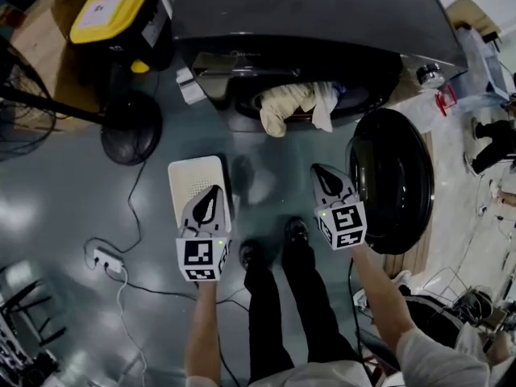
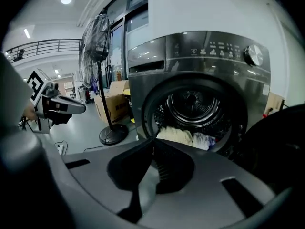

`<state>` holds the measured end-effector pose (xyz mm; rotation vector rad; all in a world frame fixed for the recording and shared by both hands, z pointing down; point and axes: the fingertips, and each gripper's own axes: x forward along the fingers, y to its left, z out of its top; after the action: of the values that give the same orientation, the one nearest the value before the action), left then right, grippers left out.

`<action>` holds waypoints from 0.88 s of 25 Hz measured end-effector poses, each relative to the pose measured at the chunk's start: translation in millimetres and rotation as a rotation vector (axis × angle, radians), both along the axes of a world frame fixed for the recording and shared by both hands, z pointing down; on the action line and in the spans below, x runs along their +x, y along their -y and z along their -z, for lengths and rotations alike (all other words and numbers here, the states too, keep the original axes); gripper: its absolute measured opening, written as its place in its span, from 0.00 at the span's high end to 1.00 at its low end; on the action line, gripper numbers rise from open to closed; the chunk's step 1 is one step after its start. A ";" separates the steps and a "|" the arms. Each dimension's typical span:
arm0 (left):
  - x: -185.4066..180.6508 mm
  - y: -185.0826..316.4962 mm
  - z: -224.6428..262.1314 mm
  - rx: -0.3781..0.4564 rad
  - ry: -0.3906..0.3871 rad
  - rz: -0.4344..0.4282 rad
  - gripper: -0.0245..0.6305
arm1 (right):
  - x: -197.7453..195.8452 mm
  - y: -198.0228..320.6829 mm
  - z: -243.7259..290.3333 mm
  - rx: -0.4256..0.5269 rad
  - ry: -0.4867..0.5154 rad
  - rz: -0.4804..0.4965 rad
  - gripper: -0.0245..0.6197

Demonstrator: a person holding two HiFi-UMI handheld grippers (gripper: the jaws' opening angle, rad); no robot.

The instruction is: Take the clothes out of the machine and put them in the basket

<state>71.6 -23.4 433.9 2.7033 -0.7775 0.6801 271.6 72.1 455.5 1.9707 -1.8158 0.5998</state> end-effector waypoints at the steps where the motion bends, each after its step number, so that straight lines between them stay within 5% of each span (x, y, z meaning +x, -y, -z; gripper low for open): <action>1: 0.3 -1.5 -11.6 -0.004 0.001 0.000 0.93 | 0.5 -2.3 -13.7 -0.005 0.004 -0.002 0.92; 12: 19.3 -25.3 -121.1 -0.053 -0.002 -0.006 0.93 | 8.6 -18.1 -130.7 -0.013 0.017 0.010 0.91; 16: 27.9 -36.1 -143.7 -0.067 -0.002 -0.021 0.93 | 10.6 -15.5 -153.3 -0.006 0.023 0.026 0.69; 18: 33.8 -36.7 -153.0 -0.075 -0.009 -0.015 0.93 | 13.3 -10.4 -165.9 -0.014 0.029 0.038 0.50; 22: 42.4 -32.9 -168.6 -0.070 -0.019 -0.011 0.93 | 24.1 6.6 -183.5 -0.008 -0.009 0.039 0.39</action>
<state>114.0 9.5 602.4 2.6490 -0.7213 0.6703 295.7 65.5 639.1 1.9249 -1.8391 0.5847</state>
